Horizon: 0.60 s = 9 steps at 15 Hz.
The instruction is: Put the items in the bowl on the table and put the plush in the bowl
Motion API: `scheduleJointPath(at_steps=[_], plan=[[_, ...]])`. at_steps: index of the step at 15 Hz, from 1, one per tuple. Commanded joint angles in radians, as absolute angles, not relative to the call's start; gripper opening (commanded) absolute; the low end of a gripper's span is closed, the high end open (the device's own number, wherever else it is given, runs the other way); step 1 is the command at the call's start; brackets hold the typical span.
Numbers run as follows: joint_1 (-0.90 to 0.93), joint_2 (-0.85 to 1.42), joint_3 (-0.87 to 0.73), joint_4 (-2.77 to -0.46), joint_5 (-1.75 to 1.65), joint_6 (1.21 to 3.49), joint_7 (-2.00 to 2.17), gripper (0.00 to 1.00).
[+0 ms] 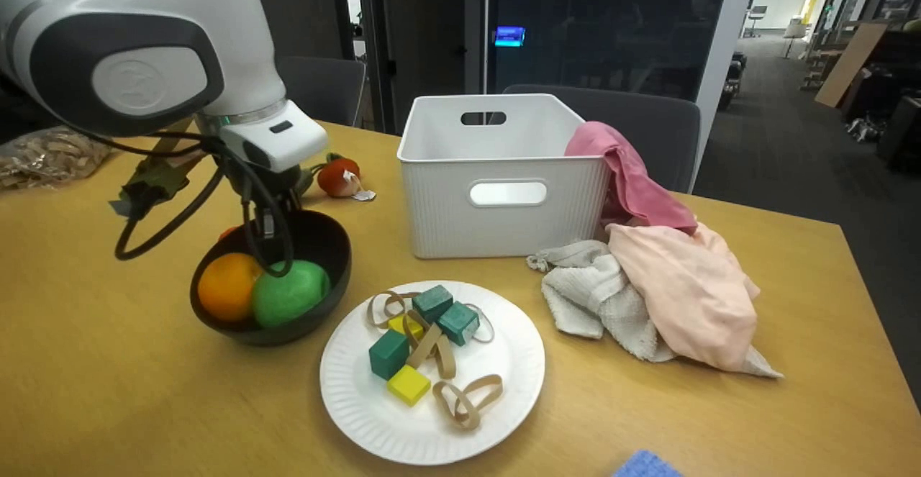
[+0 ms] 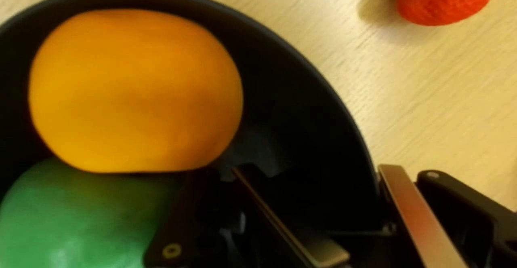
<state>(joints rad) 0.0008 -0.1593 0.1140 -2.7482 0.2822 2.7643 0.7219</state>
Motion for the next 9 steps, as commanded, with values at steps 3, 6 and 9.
scheduleJointPath(at_steps=[3, 6, 9], plan=[[0.089, -0.132, 0.139, -2.750, 0.332, 2.898, 0.679, 0.05], [0.102, -0.132, 0.179, -2.751, 0.253, 2.949, 0.697, 0.06], [0.100, -0.140, 0.217, -2.751, 0.181, 2.962, 0.711, 0.30]])
